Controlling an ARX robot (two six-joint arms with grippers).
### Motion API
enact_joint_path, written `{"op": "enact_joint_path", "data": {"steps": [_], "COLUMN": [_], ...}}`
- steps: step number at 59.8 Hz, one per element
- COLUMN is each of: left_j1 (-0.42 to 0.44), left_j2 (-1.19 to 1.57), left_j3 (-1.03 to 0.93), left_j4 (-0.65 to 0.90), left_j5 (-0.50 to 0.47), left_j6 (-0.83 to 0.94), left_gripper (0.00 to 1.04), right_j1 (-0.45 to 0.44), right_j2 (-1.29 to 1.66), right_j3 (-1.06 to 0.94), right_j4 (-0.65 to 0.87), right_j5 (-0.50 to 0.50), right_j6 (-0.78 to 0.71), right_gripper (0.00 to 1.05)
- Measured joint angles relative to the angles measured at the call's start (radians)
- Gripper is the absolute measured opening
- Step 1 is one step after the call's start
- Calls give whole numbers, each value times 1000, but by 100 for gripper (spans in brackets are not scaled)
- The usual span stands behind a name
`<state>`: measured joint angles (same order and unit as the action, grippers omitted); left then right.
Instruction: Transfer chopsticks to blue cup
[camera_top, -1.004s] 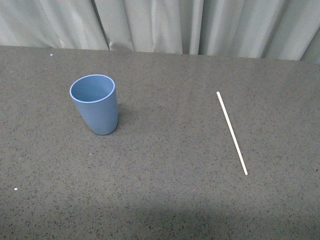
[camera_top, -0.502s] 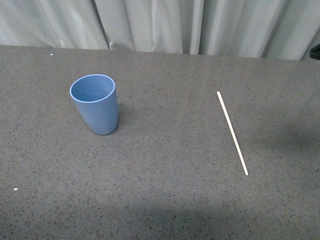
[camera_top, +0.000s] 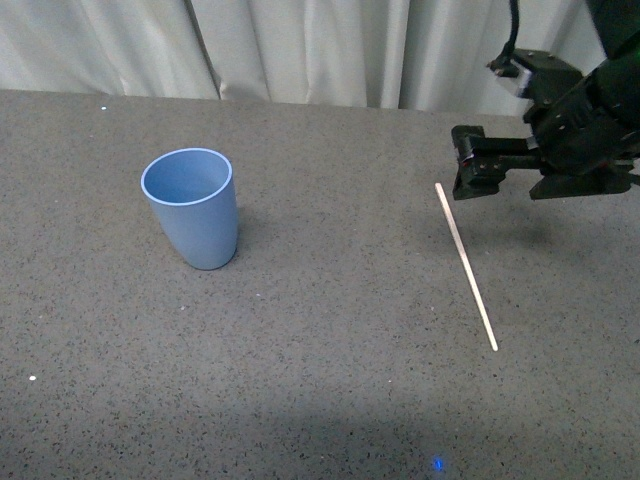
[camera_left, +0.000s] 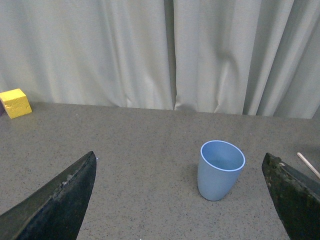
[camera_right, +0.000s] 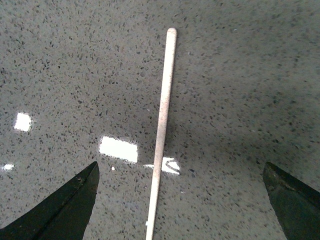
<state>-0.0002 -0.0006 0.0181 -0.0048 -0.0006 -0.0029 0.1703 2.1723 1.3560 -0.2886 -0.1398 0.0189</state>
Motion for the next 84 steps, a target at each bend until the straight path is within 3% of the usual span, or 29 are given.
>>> {"op": "enact_joint_path", "data": {"steps": [31,69,72,84], "left_j1": [0,0,0,0], "left_j2": [0,0,0,0], "left_j3": [0,0,0,0], "left_j4": [0,0,0,0], "left_j5": [0,0,0,0], "left_j6": [0,0,0,0], "left_gripper": [98,98,98,98], "right_j1": [52,57,57,51], "right_j2": [229,257,257,241], "right_j3": [228,272,272,241], "right_j4": [-146,-174,-174,-133], "right_j5": [82,114,113,96], "right_j6": [-35,-9,-3,32], "right_gripper": [95,4,0,1]}}
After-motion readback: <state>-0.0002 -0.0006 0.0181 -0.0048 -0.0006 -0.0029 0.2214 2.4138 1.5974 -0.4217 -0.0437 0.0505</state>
